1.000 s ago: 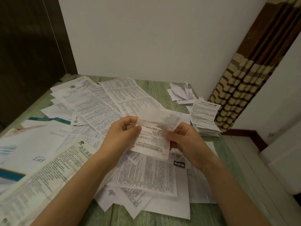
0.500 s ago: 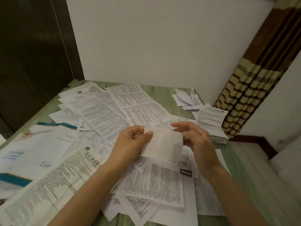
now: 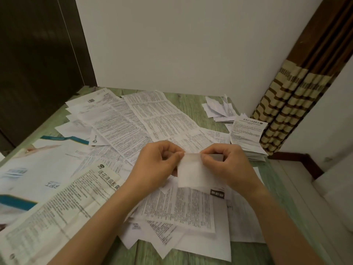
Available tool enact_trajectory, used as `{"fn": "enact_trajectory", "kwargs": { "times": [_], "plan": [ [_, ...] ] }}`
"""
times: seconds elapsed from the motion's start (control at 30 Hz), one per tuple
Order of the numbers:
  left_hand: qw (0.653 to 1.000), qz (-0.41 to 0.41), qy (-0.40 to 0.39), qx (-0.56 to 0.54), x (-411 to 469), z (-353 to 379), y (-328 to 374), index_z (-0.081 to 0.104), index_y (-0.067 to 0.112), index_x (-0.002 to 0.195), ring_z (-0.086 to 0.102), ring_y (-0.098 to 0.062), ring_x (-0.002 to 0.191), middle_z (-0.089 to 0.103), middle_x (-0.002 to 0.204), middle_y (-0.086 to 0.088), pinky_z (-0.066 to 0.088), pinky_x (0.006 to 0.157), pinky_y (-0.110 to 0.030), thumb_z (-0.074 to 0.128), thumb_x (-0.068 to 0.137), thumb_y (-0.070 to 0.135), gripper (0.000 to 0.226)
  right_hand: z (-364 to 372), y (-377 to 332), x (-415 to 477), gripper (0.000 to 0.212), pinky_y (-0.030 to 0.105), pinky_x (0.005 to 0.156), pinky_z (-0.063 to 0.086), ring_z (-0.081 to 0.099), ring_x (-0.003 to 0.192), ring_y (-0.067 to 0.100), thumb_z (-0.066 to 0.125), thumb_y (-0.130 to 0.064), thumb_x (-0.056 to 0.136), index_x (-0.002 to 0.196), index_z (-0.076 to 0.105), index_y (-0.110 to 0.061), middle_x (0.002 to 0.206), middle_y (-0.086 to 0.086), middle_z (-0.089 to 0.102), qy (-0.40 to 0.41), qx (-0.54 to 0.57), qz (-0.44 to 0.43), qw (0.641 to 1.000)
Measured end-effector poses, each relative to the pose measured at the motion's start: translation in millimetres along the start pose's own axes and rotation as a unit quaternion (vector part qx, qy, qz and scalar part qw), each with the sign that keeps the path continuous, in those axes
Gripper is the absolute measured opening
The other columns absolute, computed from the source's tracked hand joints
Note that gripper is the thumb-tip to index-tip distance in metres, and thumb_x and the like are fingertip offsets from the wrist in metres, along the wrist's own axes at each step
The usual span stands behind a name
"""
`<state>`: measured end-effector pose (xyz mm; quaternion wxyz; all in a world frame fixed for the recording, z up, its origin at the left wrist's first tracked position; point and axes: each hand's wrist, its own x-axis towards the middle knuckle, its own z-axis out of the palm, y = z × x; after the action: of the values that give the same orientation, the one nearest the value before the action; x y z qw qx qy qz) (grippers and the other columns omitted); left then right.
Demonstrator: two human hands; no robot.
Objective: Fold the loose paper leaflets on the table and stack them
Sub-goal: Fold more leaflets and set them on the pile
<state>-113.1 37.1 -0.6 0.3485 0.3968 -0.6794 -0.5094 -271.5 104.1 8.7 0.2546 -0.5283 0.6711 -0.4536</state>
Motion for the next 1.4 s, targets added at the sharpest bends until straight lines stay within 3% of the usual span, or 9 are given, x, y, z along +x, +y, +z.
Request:
{"fn": "enact_trajectory", "kwargs": {
  "times": [0.37, 0.57, 0.7, 0.8, 0.87, 0.97, 1.13, 1.27, 1.4],
  "plan": [
    [0.986, -0.057, -0.013, -0.156, -0.1, -4.6, 9.6, 0.066, 0.012, 0.087, 0.066, -0.012, 0.065, 0.069, 0.071, -0.002, 0.053, 0.059, -0.021, 0.065, 0.083, 0.016, 0.006, -11.4, -3.6, 1.6, 0.021, 0.017, 0.054, 0.045, 0.055, 0.061, 0.011, 0.062, 0.001, 0.083, 0.071, 0.072, -0.013, 0.065, 0.004, 0.064, 0.027, 0.087, -0.003, 0.996],
    [0.996, -0.054, 0.012, -0.073, -4.4, 8.9, 4.6, 0.066, 0.009, 0.084, 0.061, -0.011, 0.059, 0.065, 0.067, 0.0, 0.047, 0.051, -0.017, 0.065, 0.087, 0.017, 0.009, -8.3, -3.7, 0.4, 0.019, 0.016, 0.053, 0.047, 0.054, 0.057, 0.006, 0.063, 0.0, 0.083, 0.075, 0.071, -0.015, 0.065, 0.0, 0.065, 0.013, 0.044, -0.011, 0.999],
    [0.986, -0.077, 0.07, -0.133, 1.2, -1.3, 2.6, 0.065, 0.003, 0.092, 0.065, -0.013, 0.066, 0.067, 0.079, -0.009, 0.049, 0.047, -0.015, 0.061, 0.089, 0.013, 0.011, -50.7, 8.0, 10.2, 0.021, 0.019, 0.053, 0.047, 0.052, 0.055, 0.004, 0.059, -0.002, 0.084, 0.075, 0.067, -0.019, 0.066, -0.005, 0.065, 0.198, 0.044, 0.008, 0.979],
    [0.973, -0.122, 0.026, -0.193, 0.8, 1.7, 3.3, 0.064, 0.004, 0.095, 0.066, -0.02, 0.07, 0.067, 0.09, -0.017, 0.056, 0.057, -0.029, 0.059, 0.09, 0.011, 0.01, -79.9, 18.2, 30.1, 0.017, 0.038, 0.08, 0.049, 0.058, 0.09, 0.018, 0.058, -0.008, 0.086, 0.082, 0.067, -0.021, 0.108, 0.011, 0.065, 0.277, -0.151, -0.008, 0.949],
    [0.968, -0.145, -0.006, -0.202, -1.6, 7.3, 1.6, 0.063, 0.004, 0.096, 0.066, -0.02, 0.067, 0.066, 0.09, -0.017, 0.054, 0.063, -0.034, 0.057, 0.091, 0.011, 0.01, -93.8, 22.5, 48.9, 0.016, 0.043, 0.109, 0.025, 0.038, 0.129, 0.026, 0.06, -0.01, 0.086, 0.092, 0.072, -0.018, 0.14, 0.008, 0.047, 0.204, -0.314, 0.013, 0.927],
    [0.967, -0.15, -0.022, -0.202, -4.0, 10.0, 0.0, 0.064, 0.007, 0.095, 0.063, -0.019, 0.071, 0.066, 0.085, -0.011, 0.055, 0.059, -0.033, 0.057, 0.091, 0.011, 0.009, -104.6, 26.4, 73.2, 0.026, 0.041, 0.116, 0.006, 0.014, 0.142, 0.024, 0.056, -0.014, 0.086, 0.104, 0.072, -0.024, 0.153, 0.003, 0.028, 0.071, -0.424, 0.064, 0.901],
    [0.955, -0.159, -0.026, -0.248, -3.6, 7.5, 1.1, 0.063, 0.003, 0.094, 0.066, -0.019, 0.063, 0.066, 0.08, -0.012, 0.054, 0.055, -0.033, 0.055, 0.091, 0.006, 0.009, -104.1, 36.7, 81.4, 0.031, 0.036, 0.109, 0.016, 0.03, 0.133, 0.024, 0.051, -0.018, 0.091, 0.119, 0.065, -0.021, 0.141, 0.002, 0.047, 0.031, -0.493, 0.077, 0.866],
    [0.945, -0.165, -0.024, -0.28, -2.0, 4.0, 3.8, 0.063, 0.003, 0.092, 0.068, -0.021, 0.063, 0.067, 0.083, -0.014, 0.056, 0.055, -0.034, 0.053, 0.092, 0.004, 0.01, -97.5, 20.5, 66.9, 0.026, 0.038, 0.101, 0.036, 0.05, 0.114, 0.028, 0.055, -0.004, 0.089, 0.111, 0.069, -0.005, 0.12, 0.013, 0.062, 0.121, -0.426, -0.032, 0.896],
    [0.937, -0.179, -0.003, -0.299, 0.3, -0.8, 9.1, 0.061, 0.003, 0.093, 0.068, -0.018, 0.067, 0.066, 0.09, -0.014, 0.056, 0.049, -0.03, 0.051, 0.093, 0.003, 0.01, -82.5, -31.2, 42.1, 0.02, 0.002, 0.076, 0.04, 0.056, 0.079, 0.008, 0.059, 0.005, 0.085, 0.095, 0.072, -0.007, 0.09, 0.003, 0.064, 0.214, -0.287, -0.179, 0.916]
  ]
}}
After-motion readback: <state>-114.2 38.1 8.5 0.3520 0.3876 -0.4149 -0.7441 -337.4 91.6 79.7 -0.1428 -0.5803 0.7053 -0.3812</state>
